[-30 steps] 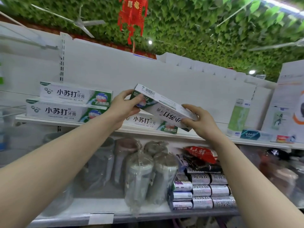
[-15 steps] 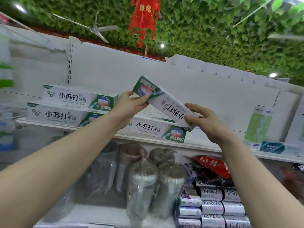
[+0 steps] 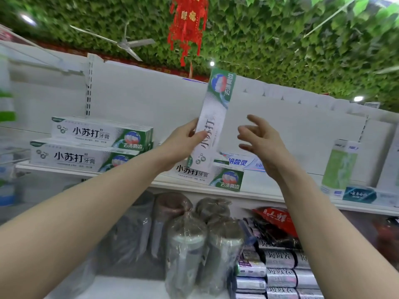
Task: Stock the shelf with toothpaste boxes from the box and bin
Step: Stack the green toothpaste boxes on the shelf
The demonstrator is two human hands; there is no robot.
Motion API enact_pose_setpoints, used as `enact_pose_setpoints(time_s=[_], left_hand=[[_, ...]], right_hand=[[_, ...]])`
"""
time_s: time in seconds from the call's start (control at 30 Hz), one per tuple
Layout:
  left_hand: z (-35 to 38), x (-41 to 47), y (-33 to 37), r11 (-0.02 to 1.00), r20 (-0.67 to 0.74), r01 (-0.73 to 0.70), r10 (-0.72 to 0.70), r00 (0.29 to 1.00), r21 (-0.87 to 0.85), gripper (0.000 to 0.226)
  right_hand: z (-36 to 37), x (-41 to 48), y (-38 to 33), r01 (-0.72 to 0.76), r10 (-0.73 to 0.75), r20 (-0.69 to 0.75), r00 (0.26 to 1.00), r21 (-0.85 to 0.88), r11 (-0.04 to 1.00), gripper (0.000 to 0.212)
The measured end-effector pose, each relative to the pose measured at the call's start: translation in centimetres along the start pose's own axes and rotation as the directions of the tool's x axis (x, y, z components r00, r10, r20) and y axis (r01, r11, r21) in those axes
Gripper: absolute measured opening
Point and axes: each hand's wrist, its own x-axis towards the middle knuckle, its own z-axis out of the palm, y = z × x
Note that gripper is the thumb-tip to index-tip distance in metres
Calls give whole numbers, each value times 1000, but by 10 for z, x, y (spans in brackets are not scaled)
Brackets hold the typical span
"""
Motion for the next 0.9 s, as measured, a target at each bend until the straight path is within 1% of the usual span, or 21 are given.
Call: enact_pose_setpoints(time_s=[0.07, 0.17, 0.23, 0.3, 0.33, 0.43, 0.5, 0.57, 0.7, 0.8, 0.9], left_hand=[[-10, 2, 3, 995, -37, -17, 21, 999, 101, 37], [-24, 9, 3, 938, -38, -29, 45, 998, 344, 42], [-30, 14, 1, 832, 4, -51, 58, 998, 553, 45], [-36, 20, -2, 709, 44, -85, 76, 996, 700, 47], [-38, 24, -5, 671, 65, -100, 76, 995, 735, 47], [-44, 36, -14, 602, 127, -118, 29, 992, 789, 47], [-44, 45, -19, 514, 160, -143, 11, 987, 846, 46], [-44, 53, -22, 426, 175, -163, 11, 984, 890, 45], [-42, 70, -33, 381, 164, -148, -10, 986, 913, 43], [-38, 82, -48, 303, 181, -168, -14, 983, 938, 41], [-34, 90, -60, 349, 156, -151, 14, 988, 925, 41]], right_hand=[[-4, 5, -1, 29, -26, -61, 998, 52, 998, 69], [-9, 13, 0, 42, -31, -126, 992, 86, 995, 82], [-12, 17, 4, 30, -20, -138, 990, 75, 997, 88], [-14, 21, 14, -4, 8, -104, 995, 35, 999, 86], [-14, 23, 22, -26, 26, -74, 997, 5, 1000, 82], [-12, 27, 45, -67, 68, 4, 998, -95, 993, 61], [-9, 28, 58, -90, 92, 21, 996, -89, 992, 51], [-6, 30, 69, -117, 120, 34, 992, -72, 991, 46], [2, 45, 93, -152, 153, -3, 988, -132, 980, 41], [8, 54, 110, -216, 215, -23, 976, -181, 960, 41], [11, 61, 120, -252, 248, -40, 968, -163, 954, 43]])
